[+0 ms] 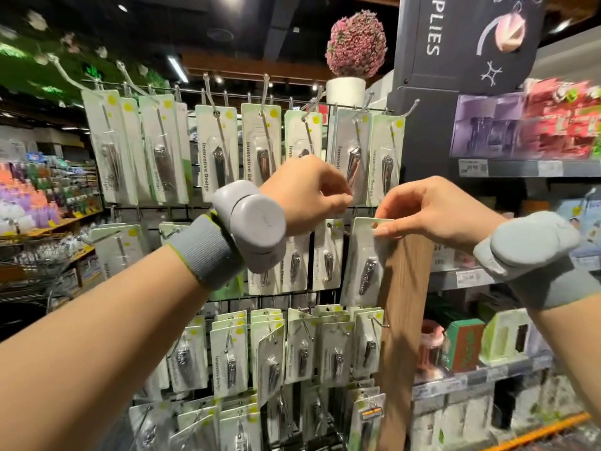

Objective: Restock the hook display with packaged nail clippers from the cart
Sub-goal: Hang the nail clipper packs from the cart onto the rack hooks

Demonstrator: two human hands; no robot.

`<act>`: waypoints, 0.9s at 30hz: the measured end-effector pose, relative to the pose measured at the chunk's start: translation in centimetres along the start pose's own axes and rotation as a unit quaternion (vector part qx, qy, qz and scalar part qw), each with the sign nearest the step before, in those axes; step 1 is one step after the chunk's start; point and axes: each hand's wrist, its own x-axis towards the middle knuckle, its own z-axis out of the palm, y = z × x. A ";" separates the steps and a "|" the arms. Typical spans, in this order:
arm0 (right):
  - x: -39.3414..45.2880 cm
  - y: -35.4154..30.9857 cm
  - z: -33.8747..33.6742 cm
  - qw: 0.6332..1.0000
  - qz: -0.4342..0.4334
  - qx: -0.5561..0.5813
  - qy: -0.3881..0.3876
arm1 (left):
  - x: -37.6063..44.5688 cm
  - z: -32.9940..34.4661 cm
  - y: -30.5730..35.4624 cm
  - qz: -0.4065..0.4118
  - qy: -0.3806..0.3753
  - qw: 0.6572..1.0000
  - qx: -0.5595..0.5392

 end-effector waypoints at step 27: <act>2.2 -0.8 1.4 0.984 -0.002 -0.175 -0.019 | 1.5 2.5 -0.2 -0.011 -0.025 0.987 0.161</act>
